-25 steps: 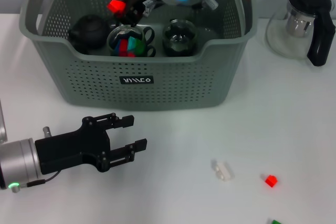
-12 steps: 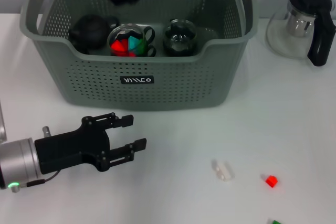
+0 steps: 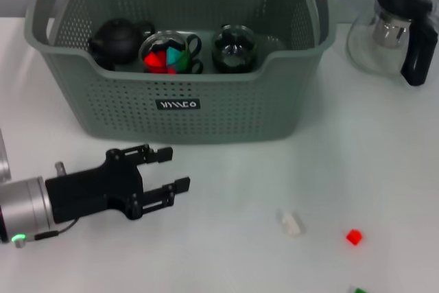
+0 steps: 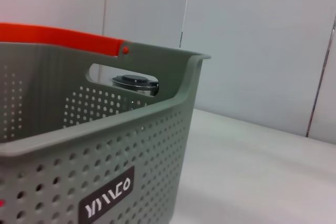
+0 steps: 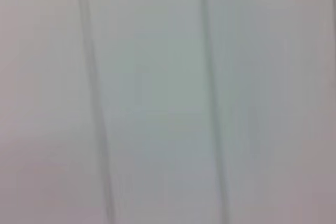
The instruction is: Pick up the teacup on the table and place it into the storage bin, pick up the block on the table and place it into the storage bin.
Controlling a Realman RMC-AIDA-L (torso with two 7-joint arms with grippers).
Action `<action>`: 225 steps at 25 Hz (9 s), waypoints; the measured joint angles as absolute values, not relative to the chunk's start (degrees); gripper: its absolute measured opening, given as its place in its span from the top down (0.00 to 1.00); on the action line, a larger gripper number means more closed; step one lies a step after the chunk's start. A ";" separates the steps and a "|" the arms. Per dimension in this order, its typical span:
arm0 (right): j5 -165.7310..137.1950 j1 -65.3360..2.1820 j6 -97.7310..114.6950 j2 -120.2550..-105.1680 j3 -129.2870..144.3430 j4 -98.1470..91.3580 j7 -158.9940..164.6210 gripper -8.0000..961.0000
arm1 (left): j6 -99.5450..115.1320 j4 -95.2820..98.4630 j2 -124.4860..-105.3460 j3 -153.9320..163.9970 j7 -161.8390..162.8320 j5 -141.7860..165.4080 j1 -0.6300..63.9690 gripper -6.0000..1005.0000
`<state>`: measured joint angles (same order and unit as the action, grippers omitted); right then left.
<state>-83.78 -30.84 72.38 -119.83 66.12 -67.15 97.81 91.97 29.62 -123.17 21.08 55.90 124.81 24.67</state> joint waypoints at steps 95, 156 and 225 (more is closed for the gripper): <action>-144.28 -46.00 80.44 -120.73 111.02 -64.69 121.18 0.49 | 89.65 29.53 -123.13 21.09 56.95 124.89 23.99 0.37; -144.84 -75.46 46.65 -120.97 81.46 -37.03 141.10 0.43 | 88.66 29.69 -123.03 21.18 57.66 124.78 25.78 0.37; -126.90 -31.74 112.67 -115.85 57.44 -76.86 111.97 0.11 | 86.91 29.62 -123.17 21.24 57.65 124.72 25.94 0.37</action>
<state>-126.90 -31.74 112.67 -115.85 57.44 -76.86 111.97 86.91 29.62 -123.17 21.24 57.65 124.72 25.94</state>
